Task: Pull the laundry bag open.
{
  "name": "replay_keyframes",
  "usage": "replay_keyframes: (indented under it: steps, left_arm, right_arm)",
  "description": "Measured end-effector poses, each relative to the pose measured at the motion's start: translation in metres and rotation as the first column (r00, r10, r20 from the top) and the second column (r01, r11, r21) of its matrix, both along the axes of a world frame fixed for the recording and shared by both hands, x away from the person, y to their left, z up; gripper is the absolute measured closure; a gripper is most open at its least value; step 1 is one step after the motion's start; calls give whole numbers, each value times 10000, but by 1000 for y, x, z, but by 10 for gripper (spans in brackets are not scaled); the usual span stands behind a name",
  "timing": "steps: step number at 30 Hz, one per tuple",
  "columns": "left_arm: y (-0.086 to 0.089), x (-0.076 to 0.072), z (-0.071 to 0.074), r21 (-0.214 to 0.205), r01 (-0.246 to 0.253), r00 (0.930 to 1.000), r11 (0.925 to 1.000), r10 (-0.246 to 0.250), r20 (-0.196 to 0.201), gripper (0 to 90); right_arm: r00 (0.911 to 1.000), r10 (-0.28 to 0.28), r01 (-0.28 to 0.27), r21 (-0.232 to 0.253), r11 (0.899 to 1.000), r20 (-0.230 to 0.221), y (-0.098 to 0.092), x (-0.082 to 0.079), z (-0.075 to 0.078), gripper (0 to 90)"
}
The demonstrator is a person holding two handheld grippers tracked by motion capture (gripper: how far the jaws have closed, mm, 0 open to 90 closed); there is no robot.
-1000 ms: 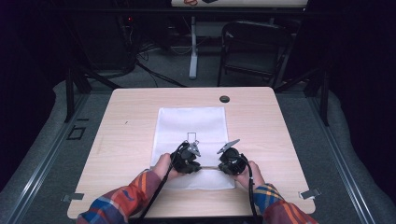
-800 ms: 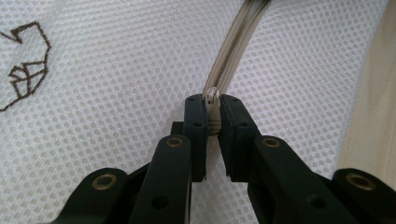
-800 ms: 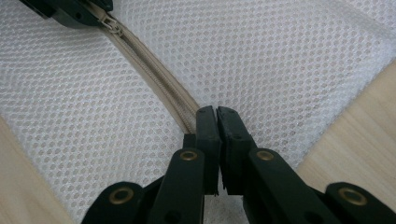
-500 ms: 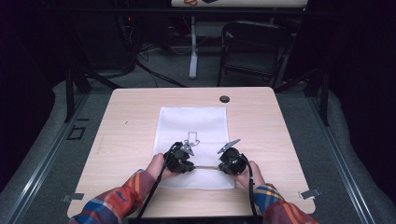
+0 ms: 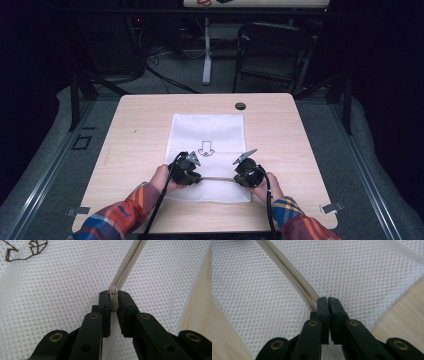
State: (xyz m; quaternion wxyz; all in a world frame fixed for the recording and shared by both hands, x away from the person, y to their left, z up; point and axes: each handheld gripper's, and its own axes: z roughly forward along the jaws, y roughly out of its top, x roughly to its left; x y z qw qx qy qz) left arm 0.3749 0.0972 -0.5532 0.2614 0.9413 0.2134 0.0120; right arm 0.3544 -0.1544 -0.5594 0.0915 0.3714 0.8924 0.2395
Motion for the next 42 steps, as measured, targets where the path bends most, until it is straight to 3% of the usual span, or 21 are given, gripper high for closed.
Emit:
replay_keyframes:
  steps: [22,42]
  left_arm:
    - [24,-2,1,122,-310,9995,9994,310,16,813]
    - [55,-4,1,11,-1094,9940,9940,1094,-62,813]
  right_arm:
    - [10000,-62,62,12,10000,-9,0,0,0,883]
    - [9999,-113,114,136,9998,-82,-1,0,0,883]
